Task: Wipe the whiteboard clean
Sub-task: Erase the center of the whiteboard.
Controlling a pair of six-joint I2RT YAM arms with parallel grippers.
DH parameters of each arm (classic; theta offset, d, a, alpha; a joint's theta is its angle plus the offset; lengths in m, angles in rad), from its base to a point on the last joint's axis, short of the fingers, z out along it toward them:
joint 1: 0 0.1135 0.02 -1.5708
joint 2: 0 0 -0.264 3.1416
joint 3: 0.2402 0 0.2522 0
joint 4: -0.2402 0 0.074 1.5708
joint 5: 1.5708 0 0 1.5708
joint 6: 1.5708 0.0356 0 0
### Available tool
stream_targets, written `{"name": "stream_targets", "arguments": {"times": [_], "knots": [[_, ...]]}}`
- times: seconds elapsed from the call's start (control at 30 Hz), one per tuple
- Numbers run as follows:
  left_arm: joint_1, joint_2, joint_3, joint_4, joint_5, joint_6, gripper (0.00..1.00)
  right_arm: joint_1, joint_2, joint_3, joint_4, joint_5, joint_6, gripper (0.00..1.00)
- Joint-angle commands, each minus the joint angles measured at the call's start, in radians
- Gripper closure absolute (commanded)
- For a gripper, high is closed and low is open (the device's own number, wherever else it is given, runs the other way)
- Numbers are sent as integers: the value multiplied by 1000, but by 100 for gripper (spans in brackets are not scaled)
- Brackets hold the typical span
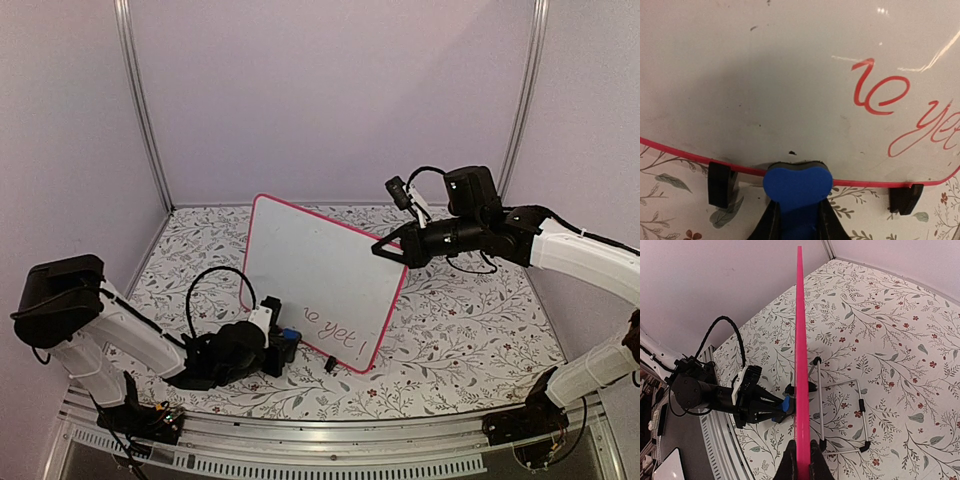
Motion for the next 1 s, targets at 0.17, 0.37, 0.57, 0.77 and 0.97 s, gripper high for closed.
{"name": "stream_targets", "arguments": {"times": [0.17, 0.37, 0.57, 0.77, 0.97], "knots": [[-32, -224, -1, -223, -9, 48, 97, 26, 7, -18, -80, -51, -68, 100], [-25, -394, 59, -337, -74, 153, 96, 26, 11, -18, -76, -53, -67, 100], [18, -341, 113, -321, -56, 218, 96, 26, 10, -18, -77, -52, -67, 100], [43, -206, 153, -239, -29, 234, 96, 26, 7, -19, -79, -52, -64, 100], [69, -160, 158, -190, -13, 237, 96, 26, 2, -21, -80, -50, -66, 100]]}}
